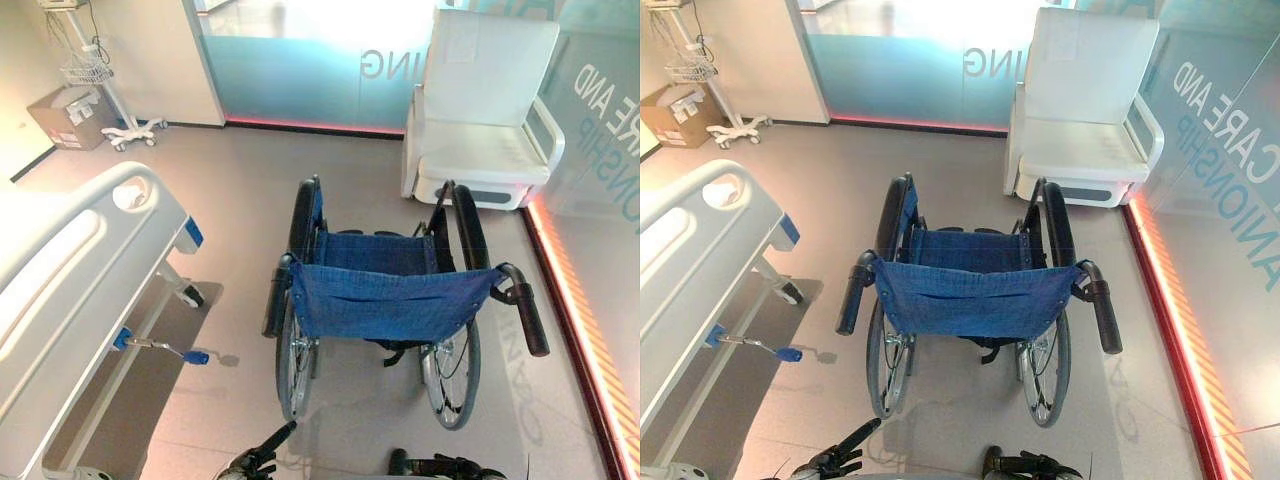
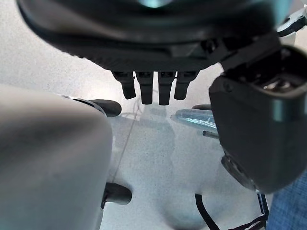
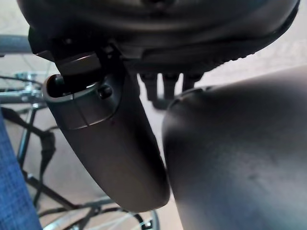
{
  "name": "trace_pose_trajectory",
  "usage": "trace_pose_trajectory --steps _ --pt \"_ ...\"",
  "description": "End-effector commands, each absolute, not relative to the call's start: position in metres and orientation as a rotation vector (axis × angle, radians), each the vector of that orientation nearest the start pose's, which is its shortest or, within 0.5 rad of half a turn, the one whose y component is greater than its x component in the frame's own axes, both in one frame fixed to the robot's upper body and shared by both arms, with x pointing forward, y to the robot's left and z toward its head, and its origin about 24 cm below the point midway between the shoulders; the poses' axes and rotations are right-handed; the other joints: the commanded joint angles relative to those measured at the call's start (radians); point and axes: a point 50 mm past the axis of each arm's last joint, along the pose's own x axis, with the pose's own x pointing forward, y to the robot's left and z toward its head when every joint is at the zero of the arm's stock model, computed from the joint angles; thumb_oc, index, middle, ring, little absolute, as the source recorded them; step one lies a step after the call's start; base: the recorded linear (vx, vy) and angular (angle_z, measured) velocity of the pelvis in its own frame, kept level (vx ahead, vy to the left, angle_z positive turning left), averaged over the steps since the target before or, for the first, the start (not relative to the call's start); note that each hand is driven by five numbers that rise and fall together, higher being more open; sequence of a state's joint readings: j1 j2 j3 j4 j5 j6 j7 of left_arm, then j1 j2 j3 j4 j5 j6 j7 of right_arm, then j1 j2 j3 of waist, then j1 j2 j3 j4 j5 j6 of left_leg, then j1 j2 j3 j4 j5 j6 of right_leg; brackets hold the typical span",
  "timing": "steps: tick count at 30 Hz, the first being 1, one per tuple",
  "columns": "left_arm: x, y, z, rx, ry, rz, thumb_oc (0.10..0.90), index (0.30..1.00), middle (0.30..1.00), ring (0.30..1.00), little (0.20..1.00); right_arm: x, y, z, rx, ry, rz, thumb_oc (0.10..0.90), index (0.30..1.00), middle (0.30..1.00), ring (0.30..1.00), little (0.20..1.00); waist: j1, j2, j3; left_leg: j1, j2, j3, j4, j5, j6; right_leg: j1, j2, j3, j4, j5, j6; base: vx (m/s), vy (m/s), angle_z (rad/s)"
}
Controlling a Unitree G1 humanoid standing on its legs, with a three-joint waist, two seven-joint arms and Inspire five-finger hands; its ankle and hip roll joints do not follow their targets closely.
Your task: Push the wheelchair next to the bed
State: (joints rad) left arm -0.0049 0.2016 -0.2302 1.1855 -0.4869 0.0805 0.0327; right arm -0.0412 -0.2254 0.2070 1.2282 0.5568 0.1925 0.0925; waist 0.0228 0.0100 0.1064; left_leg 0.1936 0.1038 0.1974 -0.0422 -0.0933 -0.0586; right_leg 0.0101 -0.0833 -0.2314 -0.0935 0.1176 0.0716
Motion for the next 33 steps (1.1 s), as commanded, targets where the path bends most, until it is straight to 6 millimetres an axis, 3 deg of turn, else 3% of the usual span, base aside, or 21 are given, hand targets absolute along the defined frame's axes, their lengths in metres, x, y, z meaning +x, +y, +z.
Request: trace_pose_trajectory --steps 1,16,23,29,33 --pt "0.083 0.198 -0.171 -0.094 1.310 0.198 0.800 0.900 0.900 0.900 0.900 0.072 -0.202 -0.172 0.276 1.434 -0.182 0.800 0.900 0.900 0.900 0.900 -0.009 0.010 0.011 -0.089 -0.029 -0.021 -0.045 0.100 0.003 0.093 -0.049 -0.027 0.009 -0.079 0.048 0.00 0.000 0.00" --pt "0.078 0.197 -0.172 -0.153 1.339 0.224 0.800 0.900 0.900 0.900 0.900 0.069 -0.203 -0.172 0.283 1.442 -0.198 0.800 0.900 0.900 0.900 0.900 -0.011 0.015 0.009 -0.083 -0.030 -0.022 -0.045 0.095 0.001 0.102 -0.050 -0.032 0.006 -0.082 0.048 0.00 -0.001 0.00" --pt "0.089 0.202 -0.169 -0.227 1.253 0.306 0.800 0.900 0.900 0.900 0.900 0.074 -0.211 -0.170 0.254 1.406 -0.234 0.800 0.900 0.900 0.900 0.900 -0.011 0.018 0.015 -0.082 -0.030 -0.022 -0.045 0.099 -0.001 0.103 -0.051 -0.033 0.006 -0.081 0.049 0.00 0.000 0.00" --pt "0.099 0.221 -0.163 -0.314 1.147 0.500 0.800 0.900 0.900 0.900 0.900 0.079 -0.226 -0.167 0.337 1.320 -0.408 0.800 0.900 0.900 0.900 0.900 -0.015 0.020 0.012 -0.076 -0.028 -0.021 -0.045 0.096 -0.004 0.107 -0.050 -0.033 0.006 -0.082 0.050 0.01 0.001 0.00" --pt "0.112 0.246 -0.151 -0.415 1.022 0.656 0.800 0.900 0.900 0.900 0.900 0.092 -0.248 -0.158 0.437 1.180 -0.578 0.800 0.900 0.900 0.900 0.900 -0.016 0.018 0.011 -0.069 -0.024 -0.014 -0.045 0.097 -0.006 0.113 -0.050 -0.030 0.006 -0.082 0.055 0.01 0.001 0.00"
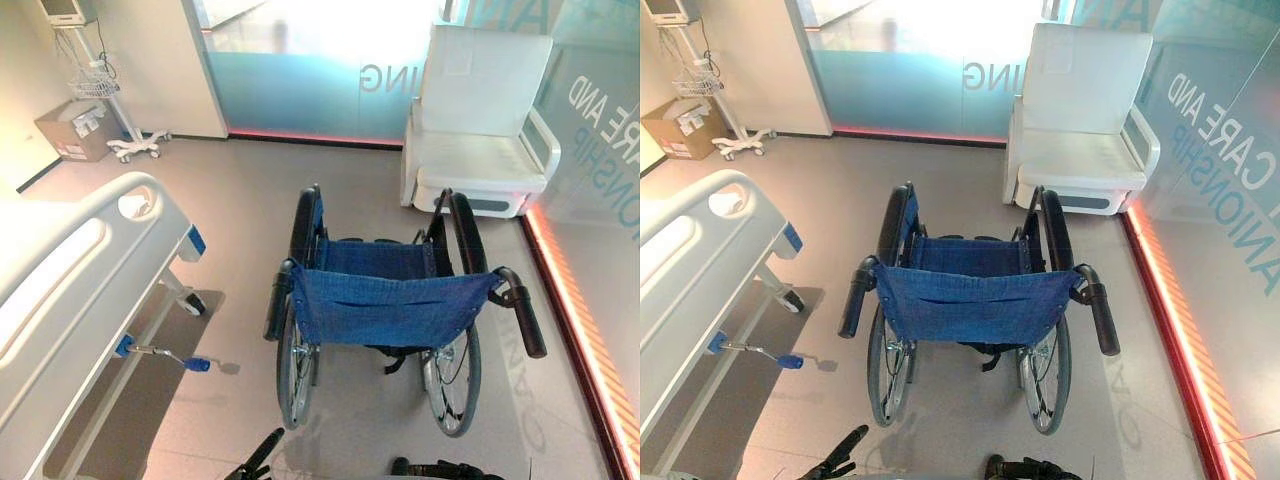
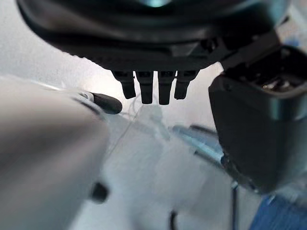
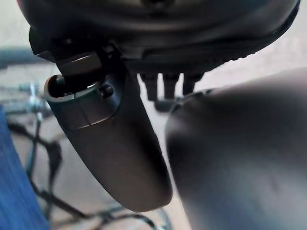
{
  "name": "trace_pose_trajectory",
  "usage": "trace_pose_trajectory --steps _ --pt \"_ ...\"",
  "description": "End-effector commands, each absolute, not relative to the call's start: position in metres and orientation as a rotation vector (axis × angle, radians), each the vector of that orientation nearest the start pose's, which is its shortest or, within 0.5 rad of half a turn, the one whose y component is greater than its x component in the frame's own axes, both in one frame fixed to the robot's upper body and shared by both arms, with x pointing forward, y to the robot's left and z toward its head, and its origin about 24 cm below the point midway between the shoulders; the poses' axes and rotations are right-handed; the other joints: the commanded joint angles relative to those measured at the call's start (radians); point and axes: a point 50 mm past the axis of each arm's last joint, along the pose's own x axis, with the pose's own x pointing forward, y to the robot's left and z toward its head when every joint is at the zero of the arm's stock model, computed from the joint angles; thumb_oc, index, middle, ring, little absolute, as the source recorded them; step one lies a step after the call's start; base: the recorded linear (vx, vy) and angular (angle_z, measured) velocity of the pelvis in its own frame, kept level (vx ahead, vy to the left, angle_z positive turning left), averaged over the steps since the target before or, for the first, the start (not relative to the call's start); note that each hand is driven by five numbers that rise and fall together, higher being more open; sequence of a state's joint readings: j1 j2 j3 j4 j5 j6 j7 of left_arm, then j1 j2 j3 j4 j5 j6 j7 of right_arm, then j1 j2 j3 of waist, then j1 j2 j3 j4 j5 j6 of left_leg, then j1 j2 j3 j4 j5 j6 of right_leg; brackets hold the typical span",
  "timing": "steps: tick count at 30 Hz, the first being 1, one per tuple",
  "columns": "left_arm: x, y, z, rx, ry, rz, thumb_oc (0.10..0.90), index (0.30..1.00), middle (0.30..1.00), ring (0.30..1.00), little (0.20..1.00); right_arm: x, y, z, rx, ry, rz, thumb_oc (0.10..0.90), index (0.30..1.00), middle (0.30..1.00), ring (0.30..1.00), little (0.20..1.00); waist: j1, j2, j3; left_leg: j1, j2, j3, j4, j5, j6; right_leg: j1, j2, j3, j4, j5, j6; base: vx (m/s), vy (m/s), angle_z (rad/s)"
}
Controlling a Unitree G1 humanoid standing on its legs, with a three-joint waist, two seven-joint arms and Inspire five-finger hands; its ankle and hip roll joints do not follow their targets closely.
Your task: Push the wheelchair next to the bed
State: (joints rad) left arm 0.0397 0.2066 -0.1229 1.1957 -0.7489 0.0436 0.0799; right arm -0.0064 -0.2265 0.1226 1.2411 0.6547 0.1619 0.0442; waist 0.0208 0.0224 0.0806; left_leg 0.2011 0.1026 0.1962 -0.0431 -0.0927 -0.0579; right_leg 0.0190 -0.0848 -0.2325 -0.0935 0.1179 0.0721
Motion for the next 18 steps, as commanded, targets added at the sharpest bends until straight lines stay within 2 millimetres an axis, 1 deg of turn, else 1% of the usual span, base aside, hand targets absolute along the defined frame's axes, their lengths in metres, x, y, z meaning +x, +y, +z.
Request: trace_pose_trajectory --steps 1,2,3,4,5,6,8,9,10,11,12,13,14,16,18 --pt "0.117 0.256 -0.145 -0.433 0.969 0.702 0.800 0.900 0.900 0.900 0.900 0.097 -0.257 -0.153 0.468 1.117 -0.638 0.800 0.900 0.900 0.900 0.900 -0.015 0.005 0.037 -0.077 -0.021 -0.011 -0.044 0.096 -0.006 0.103 -0.048 -0.028 0.006 -0.082 0.055 0.00 0.000 0.00" --pt "0.119 0.259 -0.143 -0.442 0.946 0.721 0.800 0.900 0.900 0.900 0.900 0.099 -0.261 -0.151 0.480 1.083 -0.667 0.800 0.900 0.900 0.900 0.900 -0.014 0.005 0.037 -0.077 -0.021 -0.010 -0.044 0.097 -0.006 0.103 -0.048 -0.028 0.006 -0.081 0.055 0.00 0.000 0.00" --pt "0.127 0.272 -0.133 -0.464 0.861 0.779 0.800 0.900 0.900 0.900 0.900 0.108 -0.271 -0.143 0.506 0.988 -0.736 0.800 0.900 0.900 0.900 0.900 -0.016 0.003 0.039 -0.080 -0.019 -0.007 -0.044 0.098 -0.006 0.099 -0.047 -0.026 0.006 -0.079 0.056 0.00 0.000 0.00" --pt "0.131 0.277 -0.128 -0.475 0.833 0.797 0.800 0.900 0.900 0.900 0.900 0.112 -0.275 -0.140 0.518 0.955 -0.755 0.800 0.900 0.900 0.900 0.900 -0.017 0.003 0.041 -0.081 -0.018 -0.006 -0.044 0.098 -0.006 0.097 -0.047 -0.025 0.006 -0.078 0.057 -0.04 -0.032 0.01" --pt "0.140 0.288 -0.118 -0.506 0.764 0.836 0.800 0.900 0.900 0.900 0.900 0.120 -0.285 -0.130 0.536 0.858 -0.812 0.800 0.900 0.900 0.900 0.900 -0.017 0.000 0.046 -0.085 -0.018 -0.005 -0.044 0.100 -0.005 0.091 -0.047 -0.023 0.006 -0.075 0.057 -0.04 -0.025 0.01" --pt "0.143 0.291 -0.114 -0.521 0.736 0.844 0.800 0.900 0.900 0.900 0.900 0.123 -0.288 -0.126 0.547 0.822 -0.828 0.800 0.900 0.900 0.900 0.900 -0.018 -0.001 0.048 -0.087 -0.017 -0.004 -0.044 0.100 -0.004 0.089 -0.047 -0.022 0.006 -0.074 0.058 -0.06 -0.028 0.02" --pt "0.157 0.304 -0.095 -0.569 0.628 0.847 0.800 0.900 0.900 0.900 0.900 0.139 -0.304 -0.106 0.585 0.669 -0.877 0.800 0.900 0.900 0.900 0.900 -0.021 -0.004 0.055 -0.094 -0.017 -0.002 -0.044 0.101 -0.003 0.081 -0.046 -0.019 0.006 -0.070 0.059 -0.05 -0.023 0.04" --pt "0.159 0.305 -0.092 -0.576 0.606 0.840 0.800 0.900 0.900 0.900 0.900 0.141 -0.307 -0.102 0.592 0.631 -0.890 0.800 0.900 0.900 0.900 0.900 -0.022 -0.004 0.057 -0.095 -0.017 -0.002 -0.044 0.101 -0.003 0.080 -0.046 -0.018 0.006 -0.069 0.059 -0.03 -0.021 0.04" --pt "0.169 0.309 -0.078 -0.595 0.548 0.815 0.800 0.900 0.900 0.900 0.900 0.151 -0.317 -0.085 0.616 0.518 -0.922 0.800 0.900 0.900 0.900 0.900 -0.026 -0.005 0.060 -0.097 -0.018 -0.001 -0.044 0.100 -0.001 0.077 -0.046 -0.016 0.006 -0.069 0.060 0.00 0.000 0.00" --pt "0.174 0.311 -0.072 -0.600 0.523 0.797 0.800 0.900 0.900 0.900 0.900 0.156 -0.322 -0.077 0.629 0.466 -0.932 0.800 0.900 0.900 0.900 0.900 -0.027 -0.006 0.062 -0.098 -0.018 -0.001 -0.044 0.099 -0.001 0.076 -0.046 -0.016 0.006 -0.068 0.061 0.00 0.000 0.00" --pt "0.178 0.313 -0.062 -0.613 0.487 0.762 0.800 0.900 0.900 0.900 0.900 0.160 -0.330 -0.063 0.632 0.373 -0.953 0.800 0.900 0.900 0.900 0.900 -0.029 -0.006 0.063 -0.099 -0.019 0.000 -0.044 0.098 -0.001 0.076 -0.045 -0.016 0.006 -0.069 0.061 0.00 0.000 0.00" --pt "0.180 0.313 -0.057 -0.623 0.470 0.744 0.800 0.900 0.900 0.900 0.900 0.162 -0.333 -0.057 0.634 0.336 -0.960 0.800 0.900 0.900 0.900 0.900 -0.030 -0.006 0.063 -0.099 -0.020 0.000 -0.044 0.098 0.000 0.076 -0.045 -0.016 0.006 -0.069 0.062 0.00 0.000 0.00" --pt "0.186 0.313 -0.046 -0.655 0.434 0.692 0.800 0.900 0.900 0.900 0.900 0.167 -0.344 -0.040 0.649 0.240 -0.974 0.800 0.900 0.900 0.900 0.900 -0.031 -0.004 0.065 -0.100 -0.020 0.000 -0.044 0.097 0.000 0.076 -0.046 -0.016 0.006 -0.069 0.062 0.00 0.000 0.00" --pt "0.193 0.311 -0.034 -0.704 0.405 0.626 0.800 0.900 0.900 0.900 0.900 0.171 -0.354 -0.022 0.658 0.138 -0.986 0.800 0.900 0.900 0.900 0.900 -0.031 -0.001 0.066 -0.101 -0.019 0.001 -0.044 0.096 0.000 0.075 -0.047 -0.016 0.006 -0.072 0.063 0.00 0.000 0.00" --pt "0.200 0.304 -0.022 -0.769 0.398 0.545 0.800 0.900 0.900 0.900 0.900 0.177 -0.362 0.001 0.656 0.018 -0.990 0.800 0.900 0.900 0.900 0.900 -0.031 0.003 0.067 -0.102 -0.019 0.001 -0.044 0.096 0.000 0.074 -0.047 -0.017 0.007 -0.073 0.064 0.00 0.000 0.00"
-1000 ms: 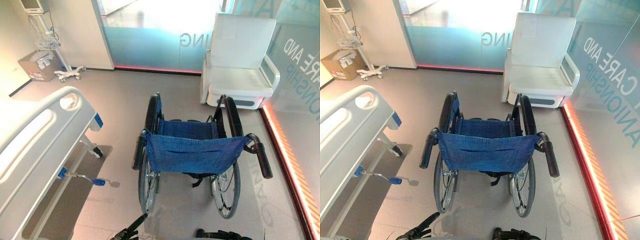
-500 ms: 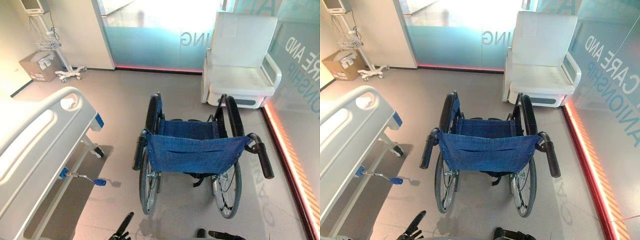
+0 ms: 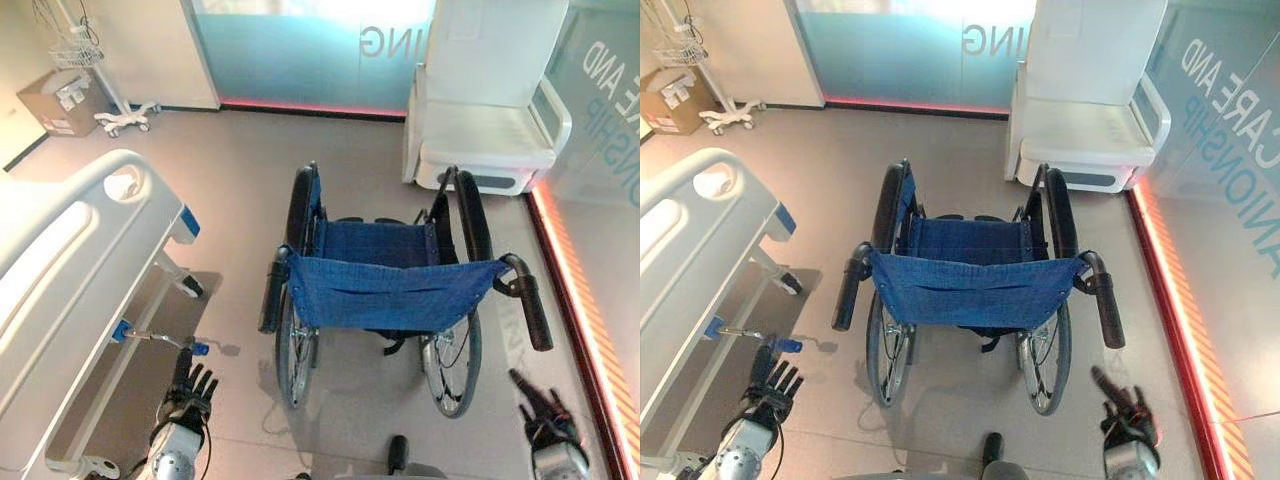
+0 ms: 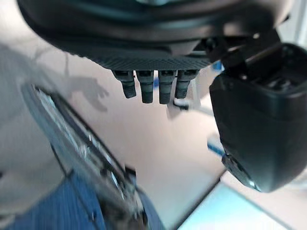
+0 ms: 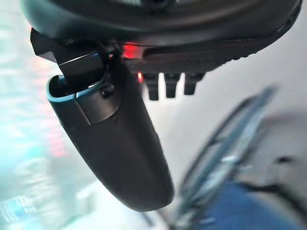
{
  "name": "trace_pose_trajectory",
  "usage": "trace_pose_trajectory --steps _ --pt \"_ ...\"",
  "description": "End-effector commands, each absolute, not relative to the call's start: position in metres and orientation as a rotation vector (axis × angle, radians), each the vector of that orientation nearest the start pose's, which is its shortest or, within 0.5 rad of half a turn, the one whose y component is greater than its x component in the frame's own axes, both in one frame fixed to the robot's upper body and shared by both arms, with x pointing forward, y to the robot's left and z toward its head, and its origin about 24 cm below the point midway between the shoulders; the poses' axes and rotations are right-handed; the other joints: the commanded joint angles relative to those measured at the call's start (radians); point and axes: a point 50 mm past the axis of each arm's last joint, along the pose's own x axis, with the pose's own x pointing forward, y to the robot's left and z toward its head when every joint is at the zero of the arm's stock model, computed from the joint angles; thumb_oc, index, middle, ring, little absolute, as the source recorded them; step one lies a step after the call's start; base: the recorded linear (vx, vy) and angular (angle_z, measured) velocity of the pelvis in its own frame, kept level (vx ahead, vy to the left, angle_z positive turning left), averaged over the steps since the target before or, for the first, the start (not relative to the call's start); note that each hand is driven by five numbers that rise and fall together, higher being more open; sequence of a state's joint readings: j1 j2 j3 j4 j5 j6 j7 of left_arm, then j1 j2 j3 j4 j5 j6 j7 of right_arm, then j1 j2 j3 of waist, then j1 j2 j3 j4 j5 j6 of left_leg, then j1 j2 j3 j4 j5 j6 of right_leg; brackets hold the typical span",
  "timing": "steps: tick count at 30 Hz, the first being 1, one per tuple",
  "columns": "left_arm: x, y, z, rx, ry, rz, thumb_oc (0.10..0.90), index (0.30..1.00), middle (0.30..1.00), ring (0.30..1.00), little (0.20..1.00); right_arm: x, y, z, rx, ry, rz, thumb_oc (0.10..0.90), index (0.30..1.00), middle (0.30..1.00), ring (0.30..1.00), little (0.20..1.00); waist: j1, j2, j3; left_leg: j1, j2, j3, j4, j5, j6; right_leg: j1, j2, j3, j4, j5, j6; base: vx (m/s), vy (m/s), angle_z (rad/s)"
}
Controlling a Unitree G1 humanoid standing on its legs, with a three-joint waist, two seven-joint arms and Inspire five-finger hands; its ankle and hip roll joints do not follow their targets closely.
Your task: Push the wheelchair next to the bed
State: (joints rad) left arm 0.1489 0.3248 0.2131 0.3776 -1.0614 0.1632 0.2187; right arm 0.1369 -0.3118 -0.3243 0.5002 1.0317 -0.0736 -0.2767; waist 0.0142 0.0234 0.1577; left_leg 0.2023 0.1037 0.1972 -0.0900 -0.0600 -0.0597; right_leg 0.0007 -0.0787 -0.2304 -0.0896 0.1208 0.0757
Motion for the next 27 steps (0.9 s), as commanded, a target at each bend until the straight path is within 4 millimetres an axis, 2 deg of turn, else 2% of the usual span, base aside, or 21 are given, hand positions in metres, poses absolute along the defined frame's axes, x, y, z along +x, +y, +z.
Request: trace_pose_trajectory --steps 1,4,5,7,9,11,15,18,22,25,26,27 --pt "0.204 0.301 -0.014 -0.776 0.396 0.509 0.800 0.900 0.900 0.900 0.900 0.180 -0.364 0.011 0.649 -0.023 -0.986 0.800 0.900 0.900 0.900 0.900 -0.024 0.004 -0.010 -0.104 -0.020 0.000 0.003 0.063 0.002 0.093 -0.054 -0.019 0.003 -0.077 0.061 0.00 0.000 0.00" --pt "0.214 0.294 0.005 -0.777 0.388 0.417 0.800 0.900 0.900 0.900 0.900 0.188 -0.368 0.037 0.624 -0.129 -0.968 0.800 0.900 0.900 0.900 0.900 -0.026 0.008 -0.009 -0.104 -0.019 0.002 0.003 0.065 0.001 0.093 -0.055 -0.020 0.004 -0.079 0.061 0.00 0.000 0.00" --pt "0.219 0.291 0.019 -0.767 0.367 0.362 0.800 0.900 0.900 0.900 0.900 0.192 -0.369 0.053 0.617 -0.191 -0.936 0.800 0.900 0.900 0.900 0.900 -0.027 0.010 -0.009 -0.106 -0.019 0.003 0.003 0.067 0.001 0.092 -0.055 -0.019 0.004 -0.079 0.061 0.00 0.000 0.00" --pt "0.222 0.292 0.034 -0.732 0.338 0.315 0.800 0.900 0.900 0.900 0.900 0.196 -0.369 0.068 0.607 -0.239 -0.887 0.800 0.900 0.900 0.900 0.900 -0.027 0.012 -0.009 -0.108 -0.019 0.005 0.003 0.067 0.001 0.091 -0.055 -0.019 0.003 -0.080 0.062 0.00 0.000 0.00" --pt "0.225 0.293 0.050 -0.716 0.284 0.258 0.800 0.900 0.900 0.900 0.900 0.199 -0.368 0.083 0.538 -0.275 -0.832 0.800 0.900 0.900 0.900 0.900 -0.029 0.013 -0.009 -0.111 -0.020 0.005 0.003 0.069 0.001 0.089 -0.055 -0.016 0.003 -0.081 0.062 0.00 0.000 0.00" --pt "0.228 0.293 0.074 -0.699 0.210 0.186 0.800 0.900 0.900 0.900 0.900 0.203 -0.365 0.107 0.456 -0.340 -0.755 0.800 0.900 0.900 0.900 0.900 -0.032 0.015 -0.008 -0.115 -0.018 0.011 0.003 0.072 0.000 0.085 -0.056 -0.015 0.003 -0.083 0.063 0.00 0.000 0.00" --pt "0.227 0.292 0.100 -0.659 0.136 0.070 0.800 0.900 0.900 0.900 0.900 0.206 -0.354 0.133 0.328 -0.380 -0.613 0.800 0.900 0.900 0.900 0.900 -0.037 0.014 -0.003 -0.123 -0.017 0.018 0.003 0.079 -0.004 0.079 -0.057 -0.010 0.002 -0.082 0.063 -0.01 0.009 -0.02" --pt "0.225 0.288 0.116 -0.628 0.085 -0.021 0.800 0.900 0.900 0.900 0.900 0.206 -0.348 0.145 0.267 -0.396 -0.540 0.800 0.900 0.900 0.900 0.900 -0.039 0.012 0.001 -0.127 -0.016 0.025 0.003 0.082 -0.004 0.074 -0.057 -0.009 0.003 -0.081 0.063 0.00 0.000 0.00" --pt "0.222 0.286 0.135 -0.582 0.010 -0.072 0.800 0.900 0.900 0.900 0.900 0.204 -0.341 0.160 0.277 -0.454 -0.486 0.800 0.900 0.900 0.900 0.900 -0.038 0.009 0.004 -0.131 -0.015 0.032 0.003 0.085 -0.005 0.070 -0.058 -0.010 0.004 -0.081 0.064 0.00 0.000 0.00" --pt "0.220 0.285 0.142 -0.540 -0.007 -0.093 0.800 0.900 0.900 0.900 0.900 0.203 -0.338 0.167 0.289 -0.477 -0.452 0.800 0.900 0.900 0.900 0.900 -0.037 0.007 0.004 -0.133 -0.015 0.033 0.003 0.084 -0.006 0.069 -0.058 -0.010 0.005 -0.083 0.064 -0.01 0.000 0.00" --pt "0.218 0.284 0.144 -0.446 0.018 -0.116 0.800 0.900 0.900 0.900 0.900 0.201 -0.335 0.172 0.242 -0.461 -0.436 0.800 0.900 0.900 0.900 0.900 -0.036 0.005 0.007 -0.136 -0.015 0.036 0.003 0.085 -0.008 0.066 -0.058 -0.011 0.005 -0.081 0.066 -0.04 -0.001 -0.01" --pt "0.217 0.283 0.144 -0.431 0.027 -0.124 0.800 0.900 0.900 0.900 0.900 0.201 -0.335 0.173 0.230 -0.453 -0.436 0.800 0.900 0.900 0.900 0.900 -0.036 0.005 0.008 -0.136 -0.015 0.036 0.003 0.086 -0.008 0.065 -0.058 -0.011 0.005 -0.081 0.066 -0.06 0.002 -0.01"
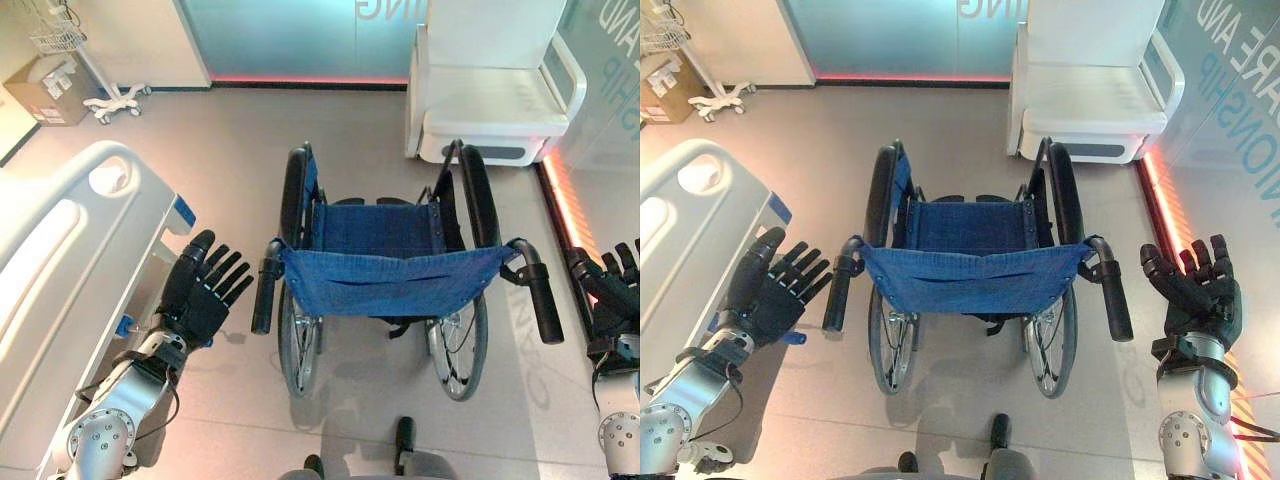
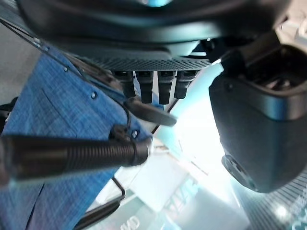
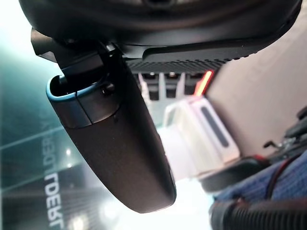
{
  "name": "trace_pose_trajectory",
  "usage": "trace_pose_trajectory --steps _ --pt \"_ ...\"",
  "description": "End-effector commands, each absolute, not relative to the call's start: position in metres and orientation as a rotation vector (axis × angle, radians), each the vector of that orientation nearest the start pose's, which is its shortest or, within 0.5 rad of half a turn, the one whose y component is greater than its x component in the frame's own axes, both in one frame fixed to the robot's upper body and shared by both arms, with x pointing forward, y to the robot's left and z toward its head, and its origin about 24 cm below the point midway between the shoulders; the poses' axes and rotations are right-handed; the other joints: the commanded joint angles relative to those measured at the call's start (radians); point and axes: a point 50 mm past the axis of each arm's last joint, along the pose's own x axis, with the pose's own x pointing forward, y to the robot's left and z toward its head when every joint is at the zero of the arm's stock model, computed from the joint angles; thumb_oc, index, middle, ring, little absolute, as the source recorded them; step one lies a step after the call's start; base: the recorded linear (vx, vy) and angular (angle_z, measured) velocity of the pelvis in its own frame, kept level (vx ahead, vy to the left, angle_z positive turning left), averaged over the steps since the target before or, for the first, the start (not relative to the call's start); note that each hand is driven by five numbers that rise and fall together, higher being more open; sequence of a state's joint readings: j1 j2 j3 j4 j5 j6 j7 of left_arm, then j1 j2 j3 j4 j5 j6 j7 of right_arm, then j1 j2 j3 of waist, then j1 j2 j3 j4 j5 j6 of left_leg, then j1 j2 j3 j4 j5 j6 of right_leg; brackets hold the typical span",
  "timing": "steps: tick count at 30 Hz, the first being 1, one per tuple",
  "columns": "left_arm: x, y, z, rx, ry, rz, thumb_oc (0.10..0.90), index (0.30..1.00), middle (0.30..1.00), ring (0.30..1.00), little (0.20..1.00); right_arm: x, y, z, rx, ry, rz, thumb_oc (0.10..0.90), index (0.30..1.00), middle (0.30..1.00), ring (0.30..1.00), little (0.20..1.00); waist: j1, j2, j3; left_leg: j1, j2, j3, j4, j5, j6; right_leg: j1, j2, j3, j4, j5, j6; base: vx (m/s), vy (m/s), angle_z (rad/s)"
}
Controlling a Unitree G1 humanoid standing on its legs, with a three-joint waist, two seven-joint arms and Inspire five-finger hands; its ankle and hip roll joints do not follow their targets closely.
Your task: Push the wheelchair next to the bed
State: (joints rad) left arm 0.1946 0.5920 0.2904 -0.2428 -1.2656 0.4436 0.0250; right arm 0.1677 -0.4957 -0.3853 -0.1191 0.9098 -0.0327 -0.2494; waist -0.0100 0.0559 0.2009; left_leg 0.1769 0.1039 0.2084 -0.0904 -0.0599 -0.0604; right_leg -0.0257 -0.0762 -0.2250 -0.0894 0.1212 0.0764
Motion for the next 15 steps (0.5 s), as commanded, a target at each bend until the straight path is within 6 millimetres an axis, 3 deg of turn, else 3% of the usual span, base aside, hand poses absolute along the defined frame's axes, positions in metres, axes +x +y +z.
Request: trace_pose_trajectory --steps 1,4,9,12,15 --pt "0.214 0.281 0.144 -0.370 0.082 -0.149 0.800 0.900 0.900 0.900 0.900 0.199 -0.335 0.178 0.157 -0.423 -0.437 0.800 0.900 0.900 0.900 0.900 -0.012 -0.029 -0.033 -0.114 -0.015 0.026 0.003 0.088 -0.008 0.089 -0.059 -0.016 0.005 -0.079 0.066 -0.06 0.005 -0.02" --pt "0.208 0.280 0.144 -0.267 0.192 -0.203 0.800 0.900 0.900 0.900 0.900 0.194 -0.339 0.195 0.085 -0.412 -0.433 0.800 0.900 0.900 0.900 0.900 -0.015 -0.030 -0.031 -0.120 -0.016 0.030 0.003 0.092 -0.009 0.084 -0.058 -0.015 0.006 -0.076 0.069 -0.06 0.006 -0.03" --pt "0.206 0.274 0.163 -0.169 0.244 -0.286 0.800 0.900 0.900 0.900 0.900 0.193 -0.333 0.218 0.005 -0.404 -0.380 0.800 0.900 0.900 0.900 0.900 -0.021 -0.030 -0.029 -0.123 -0.019 0.039 0.003 0.093 -0.009 0.079 -0.057 -0.015 0.006 -0.072 0.075 -0.04 0.006 -0.01" --pt "0.203 0.278 0.171 -0.096 0.251 -0.288 0.800 0.900 0.900 0.900 0.900 0.190 -0.330 0.226 -0.023 -0.403 -0.356 0.800 0.900 0.900 0.900 0.900 -0.022 -0.030 -0.031 -0.122 -0.020 0.045 0.003 0.092 -0.009 0.079 -0.056 -0.015 0.006 -0.072 0.076 0.00 0.000 0.00" --pt "0.200 0.288 0.183 0.093 0.249 -0.266 0.800 0.900 0.900 0.900 0.900 0.188 -0.328 0.234 -0.061 -0.403 -0.339 0.800 0.900 0.900 0.900 0.900 -0.021 -0.028 -0.029 -0.123 -0.019 0.050 0.003 0.095 -0.009 0.079 -0.054 -0.013 0.006 -0.072 0.075 0.00 0.000 0.00"
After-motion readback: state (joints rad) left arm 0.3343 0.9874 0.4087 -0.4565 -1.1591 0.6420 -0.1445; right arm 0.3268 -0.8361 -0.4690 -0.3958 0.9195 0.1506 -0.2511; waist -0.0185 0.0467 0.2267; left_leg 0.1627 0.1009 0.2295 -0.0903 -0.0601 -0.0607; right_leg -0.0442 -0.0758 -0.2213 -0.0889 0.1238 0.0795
